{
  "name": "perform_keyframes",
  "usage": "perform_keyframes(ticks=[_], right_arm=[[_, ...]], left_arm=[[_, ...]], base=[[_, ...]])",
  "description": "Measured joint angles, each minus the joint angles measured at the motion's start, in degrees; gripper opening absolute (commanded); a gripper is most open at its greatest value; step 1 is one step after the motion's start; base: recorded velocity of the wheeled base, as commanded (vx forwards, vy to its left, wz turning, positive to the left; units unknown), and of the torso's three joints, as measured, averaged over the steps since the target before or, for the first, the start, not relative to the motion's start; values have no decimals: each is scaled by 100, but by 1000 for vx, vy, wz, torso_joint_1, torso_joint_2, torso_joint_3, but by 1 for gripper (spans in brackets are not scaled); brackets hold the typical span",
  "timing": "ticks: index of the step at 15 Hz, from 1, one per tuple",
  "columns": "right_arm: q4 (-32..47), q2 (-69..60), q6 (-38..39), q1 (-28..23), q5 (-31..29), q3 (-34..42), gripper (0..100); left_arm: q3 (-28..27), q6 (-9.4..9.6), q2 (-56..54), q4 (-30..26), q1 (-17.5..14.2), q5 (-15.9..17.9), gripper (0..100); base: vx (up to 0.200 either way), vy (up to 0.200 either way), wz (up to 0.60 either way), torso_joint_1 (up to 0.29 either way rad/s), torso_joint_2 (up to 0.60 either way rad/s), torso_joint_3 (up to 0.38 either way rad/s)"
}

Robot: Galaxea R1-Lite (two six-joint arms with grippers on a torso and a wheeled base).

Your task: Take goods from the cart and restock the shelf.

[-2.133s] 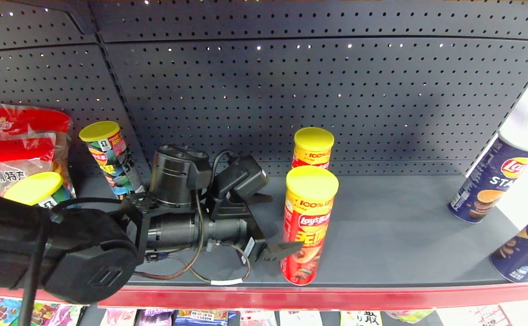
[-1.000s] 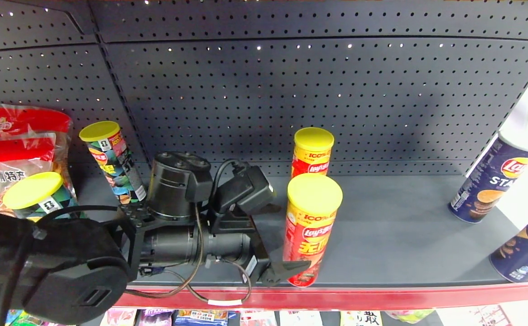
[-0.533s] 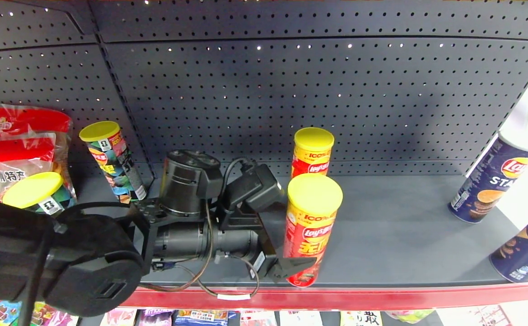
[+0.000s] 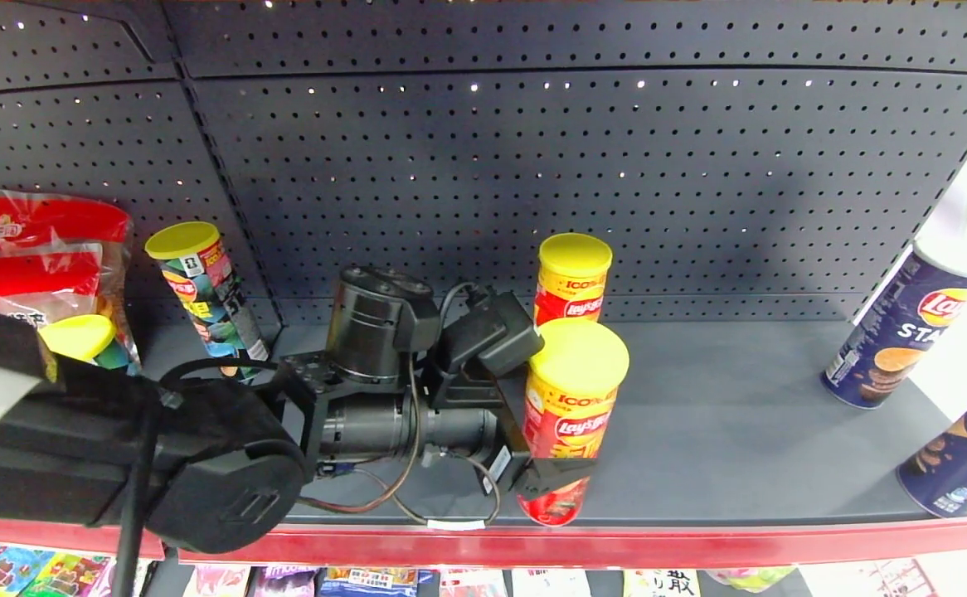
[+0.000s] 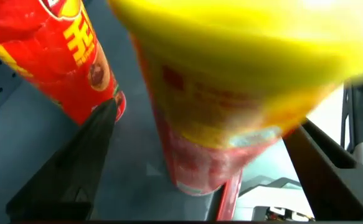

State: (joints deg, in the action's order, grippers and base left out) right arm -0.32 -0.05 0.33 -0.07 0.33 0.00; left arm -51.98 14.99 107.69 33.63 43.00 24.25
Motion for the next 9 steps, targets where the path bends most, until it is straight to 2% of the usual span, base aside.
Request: perform_keyframes(ticks=[1, 9], right_arm=[[-1, 0, 0, -2, 0, 0, 100], [0, 0, 0, -2, 0, 0, 100]], left_arm=[[-63, 0, 46, 0, 5, -2, 0], [-236, -6, 251, 16, 6, 52, 0]], base=[[0, 0, 0, 0, 0, 0], [0, 0, 0, 0, 0, 0]])
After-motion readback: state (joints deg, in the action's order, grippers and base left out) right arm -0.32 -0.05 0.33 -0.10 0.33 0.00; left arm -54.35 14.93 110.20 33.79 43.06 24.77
